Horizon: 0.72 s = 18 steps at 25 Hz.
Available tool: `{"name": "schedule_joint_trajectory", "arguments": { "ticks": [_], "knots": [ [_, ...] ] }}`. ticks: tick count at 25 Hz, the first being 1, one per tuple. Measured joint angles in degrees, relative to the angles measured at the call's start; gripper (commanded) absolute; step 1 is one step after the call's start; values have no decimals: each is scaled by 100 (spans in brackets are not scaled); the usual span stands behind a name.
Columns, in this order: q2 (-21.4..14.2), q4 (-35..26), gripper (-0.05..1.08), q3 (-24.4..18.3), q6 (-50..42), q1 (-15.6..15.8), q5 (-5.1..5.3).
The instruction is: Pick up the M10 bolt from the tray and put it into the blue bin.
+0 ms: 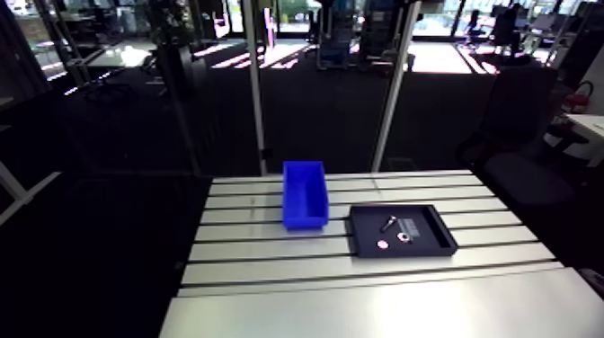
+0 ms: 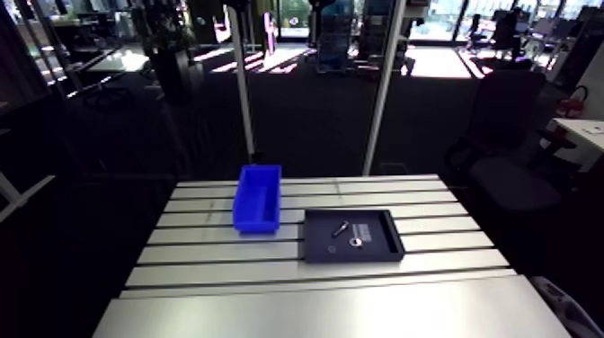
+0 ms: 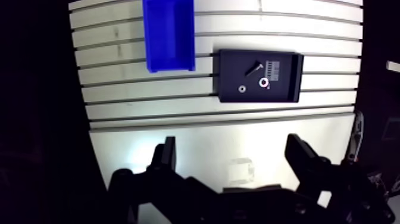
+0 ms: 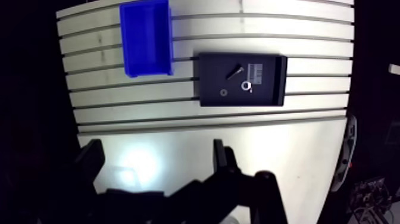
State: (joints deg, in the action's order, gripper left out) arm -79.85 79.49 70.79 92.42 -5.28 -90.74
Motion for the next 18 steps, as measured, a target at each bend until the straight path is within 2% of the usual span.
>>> {"name": "schedule_joint_trajectory", "arguments": {
  "ticks": [8, 18],
  "knots": [
    [-99, 127, 1, 217, -216, -32, 74],
    [-100, 176, 1, 263, -362, -36, 87]
  ]
}}
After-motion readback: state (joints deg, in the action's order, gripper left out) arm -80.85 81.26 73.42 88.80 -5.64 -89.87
